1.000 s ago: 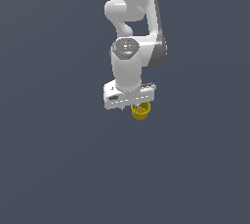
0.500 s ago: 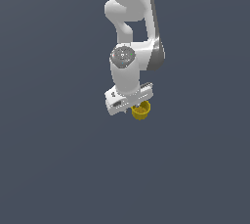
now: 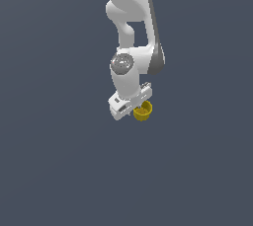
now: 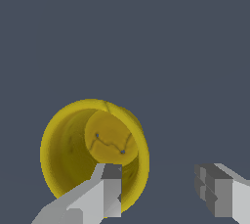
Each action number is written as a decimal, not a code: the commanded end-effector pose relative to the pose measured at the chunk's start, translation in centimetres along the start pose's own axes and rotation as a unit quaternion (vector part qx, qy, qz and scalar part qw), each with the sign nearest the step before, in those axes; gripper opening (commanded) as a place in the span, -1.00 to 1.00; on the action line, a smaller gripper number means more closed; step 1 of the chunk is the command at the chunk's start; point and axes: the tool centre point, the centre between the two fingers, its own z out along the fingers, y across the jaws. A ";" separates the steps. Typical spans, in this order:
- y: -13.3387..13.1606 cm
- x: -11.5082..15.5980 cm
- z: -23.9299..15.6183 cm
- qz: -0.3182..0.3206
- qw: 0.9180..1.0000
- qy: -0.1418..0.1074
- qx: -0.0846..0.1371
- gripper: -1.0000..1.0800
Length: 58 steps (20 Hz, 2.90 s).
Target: Pick up the object and move it to a goal position.
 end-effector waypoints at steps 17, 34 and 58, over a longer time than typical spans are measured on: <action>-0.5 -0.2 1.7 -0.052 0.999 0.004 0.014 0.23; -0.6 -0.3 4.1 -0.054 0.998 0.004 0.015 -1.00; 2.4 6.2 -4.0 -0.155 0.980 0.123 -0.020 -1.00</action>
